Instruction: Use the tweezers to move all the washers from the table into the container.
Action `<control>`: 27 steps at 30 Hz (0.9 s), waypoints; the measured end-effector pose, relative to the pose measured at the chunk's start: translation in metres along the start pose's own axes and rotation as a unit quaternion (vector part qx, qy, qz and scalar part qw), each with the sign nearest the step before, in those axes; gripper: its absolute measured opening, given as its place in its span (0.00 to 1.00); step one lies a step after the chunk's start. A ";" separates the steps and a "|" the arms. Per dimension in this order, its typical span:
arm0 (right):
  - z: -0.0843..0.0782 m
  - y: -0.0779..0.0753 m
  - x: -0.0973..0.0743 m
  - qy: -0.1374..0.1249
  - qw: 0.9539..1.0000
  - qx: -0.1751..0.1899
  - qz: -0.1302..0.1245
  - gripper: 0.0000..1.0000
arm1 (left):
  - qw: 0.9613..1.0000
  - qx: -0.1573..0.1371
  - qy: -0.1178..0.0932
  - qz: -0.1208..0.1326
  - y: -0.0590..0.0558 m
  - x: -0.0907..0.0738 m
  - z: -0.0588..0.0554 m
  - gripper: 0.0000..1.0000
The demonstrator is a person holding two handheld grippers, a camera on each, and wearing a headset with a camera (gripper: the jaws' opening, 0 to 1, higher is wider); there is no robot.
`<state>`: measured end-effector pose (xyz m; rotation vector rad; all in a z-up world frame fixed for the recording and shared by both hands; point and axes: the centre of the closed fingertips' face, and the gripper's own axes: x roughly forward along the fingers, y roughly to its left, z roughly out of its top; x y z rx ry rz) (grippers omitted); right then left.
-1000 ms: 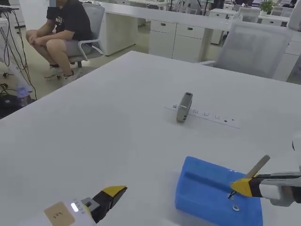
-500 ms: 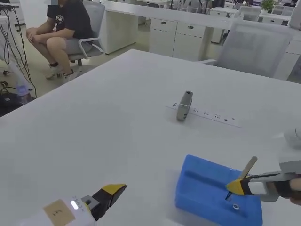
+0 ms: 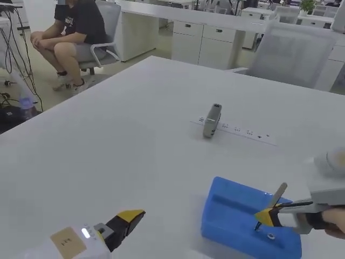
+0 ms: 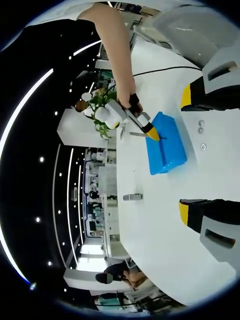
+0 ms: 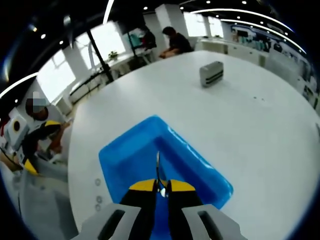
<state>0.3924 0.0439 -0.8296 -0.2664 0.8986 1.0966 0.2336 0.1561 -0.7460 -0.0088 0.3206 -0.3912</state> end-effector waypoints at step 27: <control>0.021 0.063 -0.052 -0.060 0.996 -0.063 0.005 0.05 | 1.000 0.004 0.003 -0.006 -0.002 0.001 -0.001 0.72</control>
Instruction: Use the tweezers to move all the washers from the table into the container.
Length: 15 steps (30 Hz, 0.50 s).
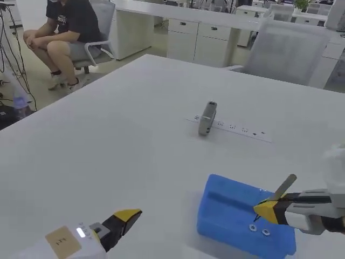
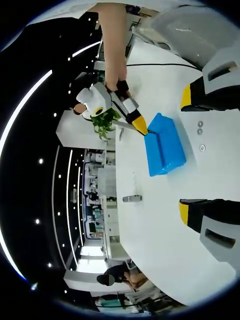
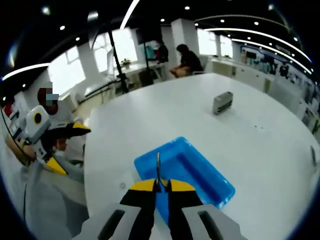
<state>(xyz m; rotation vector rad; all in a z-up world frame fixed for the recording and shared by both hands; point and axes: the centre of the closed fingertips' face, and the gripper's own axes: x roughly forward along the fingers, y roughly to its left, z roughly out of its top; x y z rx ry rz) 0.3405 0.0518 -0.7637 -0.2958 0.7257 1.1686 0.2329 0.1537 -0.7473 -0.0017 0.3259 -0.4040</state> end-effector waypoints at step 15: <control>-0.046 0.064 0.025 0.019 0.996 0.045 0.070 0.05 | 1.000 -0.001 0.004 0.003 0.002 0.000 -0.001 0.71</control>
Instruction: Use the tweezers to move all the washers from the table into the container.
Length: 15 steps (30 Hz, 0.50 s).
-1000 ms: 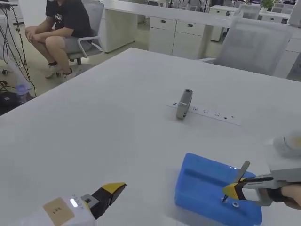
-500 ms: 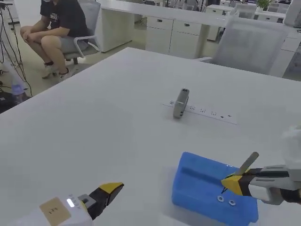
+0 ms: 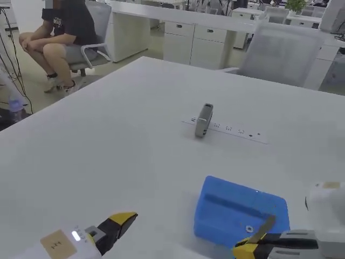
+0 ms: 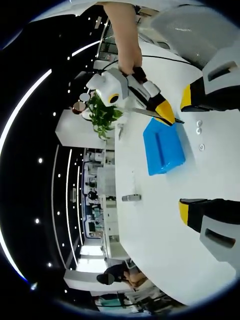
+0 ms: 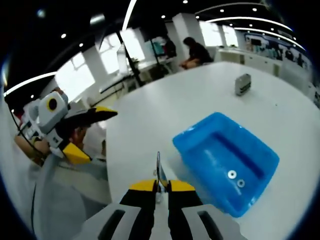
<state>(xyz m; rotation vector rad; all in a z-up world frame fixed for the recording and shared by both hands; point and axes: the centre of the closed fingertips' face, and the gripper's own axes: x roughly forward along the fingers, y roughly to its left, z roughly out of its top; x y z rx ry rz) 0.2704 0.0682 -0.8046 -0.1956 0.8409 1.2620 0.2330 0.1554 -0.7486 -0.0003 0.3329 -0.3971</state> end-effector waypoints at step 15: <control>-0.019 0.008 0.020 0.014 0.999 0.044 0.024 0.05 | 1.000 0.003 0.005 -0.003 -0.001 0.000 -0.002 0.71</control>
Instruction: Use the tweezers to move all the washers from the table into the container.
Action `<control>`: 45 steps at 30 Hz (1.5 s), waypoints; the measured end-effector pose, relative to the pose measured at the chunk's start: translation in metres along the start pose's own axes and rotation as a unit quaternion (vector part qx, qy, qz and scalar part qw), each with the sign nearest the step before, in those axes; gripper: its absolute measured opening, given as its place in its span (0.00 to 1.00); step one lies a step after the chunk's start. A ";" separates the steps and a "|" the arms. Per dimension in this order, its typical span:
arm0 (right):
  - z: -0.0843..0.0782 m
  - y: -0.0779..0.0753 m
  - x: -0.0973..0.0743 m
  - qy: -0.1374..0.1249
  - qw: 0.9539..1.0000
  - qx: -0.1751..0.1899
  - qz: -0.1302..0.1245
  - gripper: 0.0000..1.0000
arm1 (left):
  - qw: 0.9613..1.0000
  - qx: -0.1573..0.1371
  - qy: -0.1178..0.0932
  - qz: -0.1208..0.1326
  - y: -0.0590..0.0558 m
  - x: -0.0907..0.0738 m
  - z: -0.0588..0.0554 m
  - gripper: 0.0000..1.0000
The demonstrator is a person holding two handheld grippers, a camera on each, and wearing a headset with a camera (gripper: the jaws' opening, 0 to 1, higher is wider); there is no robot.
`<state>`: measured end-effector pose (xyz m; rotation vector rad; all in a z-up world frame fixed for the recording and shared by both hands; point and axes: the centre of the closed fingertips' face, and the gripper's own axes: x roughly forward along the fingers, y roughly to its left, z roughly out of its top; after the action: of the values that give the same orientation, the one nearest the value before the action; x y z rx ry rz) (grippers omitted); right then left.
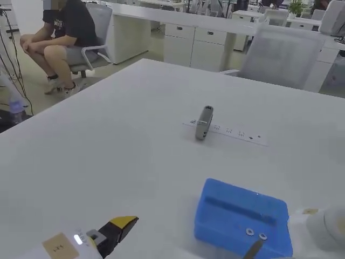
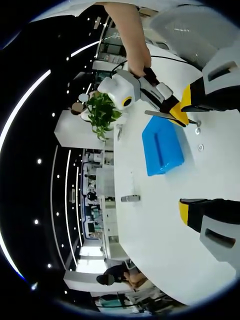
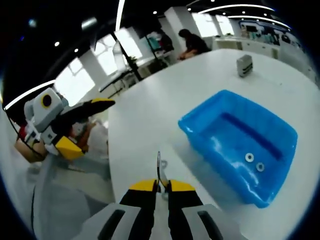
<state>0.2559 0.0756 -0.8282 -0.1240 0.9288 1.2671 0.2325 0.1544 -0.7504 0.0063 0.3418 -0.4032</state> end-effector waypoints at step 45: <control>-0.025 0.020 0.012 0.079 0.952 -0.292 -0.058 0.05 | 1.000 0.004 0.002 0.004 0.002 0.000 -0.001 0.71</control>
<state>0.2262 0.0776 -0.8438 -0.7436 0.6441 1.4041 0.2326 0.1560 -0.7517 0.0156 0.3443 -0.3972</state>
